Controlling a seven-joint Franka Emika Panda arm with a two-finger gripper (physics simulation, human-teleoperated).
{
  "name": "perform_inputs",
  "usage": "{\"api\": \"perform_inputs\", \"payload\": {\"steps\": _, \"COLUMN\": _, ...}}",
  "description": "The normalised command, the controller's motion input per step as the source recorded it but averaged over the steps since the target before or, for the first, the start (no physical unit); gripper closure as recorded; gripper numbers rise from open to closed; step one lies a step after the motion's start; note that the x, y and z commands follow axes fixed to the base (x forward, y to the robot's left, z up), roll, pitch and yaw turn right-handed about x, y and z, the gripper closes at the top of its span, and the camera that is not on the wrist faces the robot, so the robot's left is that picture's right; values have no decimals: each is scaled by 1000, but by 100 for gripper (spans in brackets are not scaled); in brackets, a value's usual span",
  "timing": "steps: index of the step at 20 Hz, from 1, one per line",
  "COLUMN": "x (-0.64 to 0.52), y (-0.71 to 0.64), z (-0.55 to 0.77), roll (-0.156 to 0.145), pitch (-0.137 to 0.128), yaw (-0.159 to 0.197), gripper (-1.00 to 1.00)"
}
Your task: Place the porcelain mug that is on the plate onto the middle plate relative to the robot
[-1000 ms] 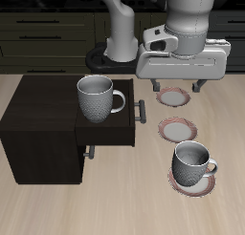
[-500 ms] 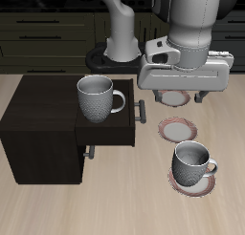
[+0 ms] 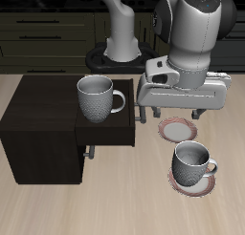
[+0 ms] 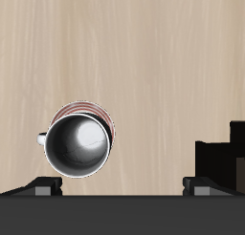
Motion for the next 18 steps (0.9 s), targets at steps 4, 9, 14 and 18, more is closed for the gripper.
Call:
{"api": "perform_inputs", "payload": {"steps": 4, "x": -193, "y": 153, "z": -274, "roll": 4, "pitch": -123, "yaw": 65, "gripper": -100}}
{"api": "perform_inputs", "payload": {"steps": 9, "x": -172, "y": 156, "z": -457, "roll": -5, "pitch": -93, "yaw": -44, "gripper": -100}}
{"api": "perform_inputs", "payload": {"steps": 14, "x": -9, "y": -71, "z": -295, "roll": -26, "pitch": -103, "yaw": -21, "gripper": -100}}
{"api": "perform_inputs", "payload": {"steps": 18, "x": -102, "y": -51, "z": -272, "roll": -10, "pitch": -42, "yaw": -72, "gripper": -100}}
